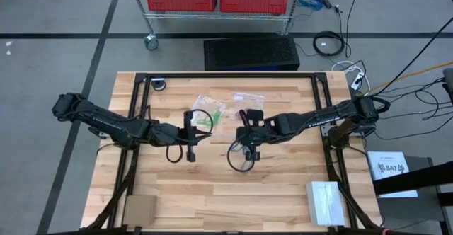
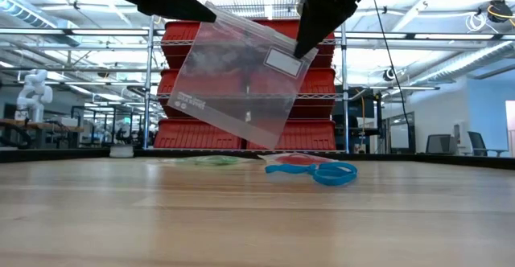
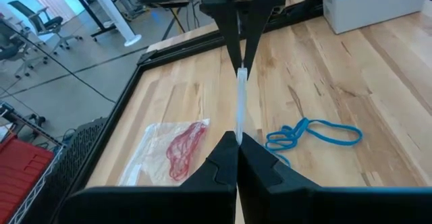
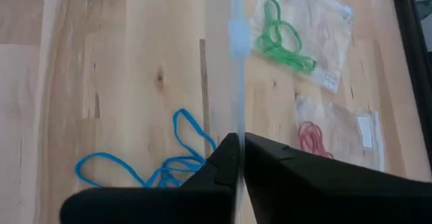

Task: Sort rubber bands
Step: Open the bottom transparent zip bag

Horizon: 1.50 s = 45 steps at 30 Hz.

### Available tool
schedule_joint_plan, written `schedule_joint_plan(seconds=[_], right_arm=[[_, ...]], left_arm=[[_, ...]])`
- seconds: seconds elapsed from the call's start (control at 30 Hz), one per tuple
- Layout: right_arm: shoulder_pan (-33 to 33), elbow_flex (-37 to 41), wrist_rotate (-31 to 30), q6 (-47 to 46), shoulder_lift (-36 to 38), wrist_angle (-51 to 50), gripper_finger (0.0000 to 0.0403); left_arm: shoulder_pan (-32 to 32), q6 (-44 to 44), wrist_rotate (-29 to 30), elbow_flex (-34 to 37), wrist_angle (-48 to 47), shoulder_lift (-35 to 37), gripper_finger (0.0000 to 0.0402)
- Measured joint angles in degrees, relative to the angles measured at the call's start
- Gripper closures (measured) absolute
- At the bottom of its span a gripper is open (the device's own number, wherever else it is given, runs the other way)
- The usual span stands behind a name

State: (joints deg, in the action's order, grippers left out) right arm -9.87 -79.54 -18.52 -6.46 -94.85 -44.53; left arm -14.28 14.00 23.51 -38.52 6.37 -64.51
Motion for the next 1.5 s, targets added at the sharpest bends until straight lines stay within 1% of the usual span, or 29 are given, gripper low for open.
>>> schedule_joint_plan(seconds=[0.13, 0.43, 0.57, 0.67, 0.87, 1.0, 1.1, 1.27, 1.3, 1.5], right_arm=[[0.0, 0.11, -2.17, 1.39, 0.55, 4.01, 0.0365], [0.0, 0.01, -2.24, 2.48, 0.9, 7.09, 0.0267], [-0.04, -0.01, -1.85, 2.61, 0.9, 8.13, 0.0245], [0.0, -0.01, 0.38, 2.68, 0.9, 9.32, 0.0241], [0.0, -0.01, 2.38, 3.28, 0.9, 12.61, 0.0249], [0.02, -0.03, 2.3, 3.51, 0.9, 12.98, 0.0271], [0.02, -0.03, 2.16, 4.23, 0.9, 13.04, 0.0305], [0.02, -0.03, 1.72, 4.59, 0.89, 12.31, 0.0385], [0.02, -0.05, 1.18, 4.62, 0.89, 12.03, 0.0392], [0.02, -0.12, 0.45, 4.17, 0.87, 8.85, 0.0388]], left_arm=[[0.0, -0.02, 0.02, 0.0, -0.03, 0.1, 0.04], [0.0, -0.02, -0.02, 0.0, -0.07, 0.09, 0.04], [0.0, -0.02, -0.07, 0.0, -0.07, 0.05, 0.04], [0.0, -0.02, -0.11, 0.0, -0.07, 0.02, 0.04], [0.01, -0.02, -0.17, 0.0, -0.04, 0.0, 0.04], [0.01, -0.02, -0.5, 0.0, -0.04, -0.01, 0.04], [0.02, -0.04, -0.5, 0.0, -0.04, -0.02, 0.04], [0.02, -0.03, -0.48, 0.0, -0.03, -0.02, 0.04], [0.02, -0.04, -0.48, 0.0, -0.04, -0.03, 0.04], [0.02, -0.03, -0.46, 0.0, -0.04, -0.07, 0.04]])
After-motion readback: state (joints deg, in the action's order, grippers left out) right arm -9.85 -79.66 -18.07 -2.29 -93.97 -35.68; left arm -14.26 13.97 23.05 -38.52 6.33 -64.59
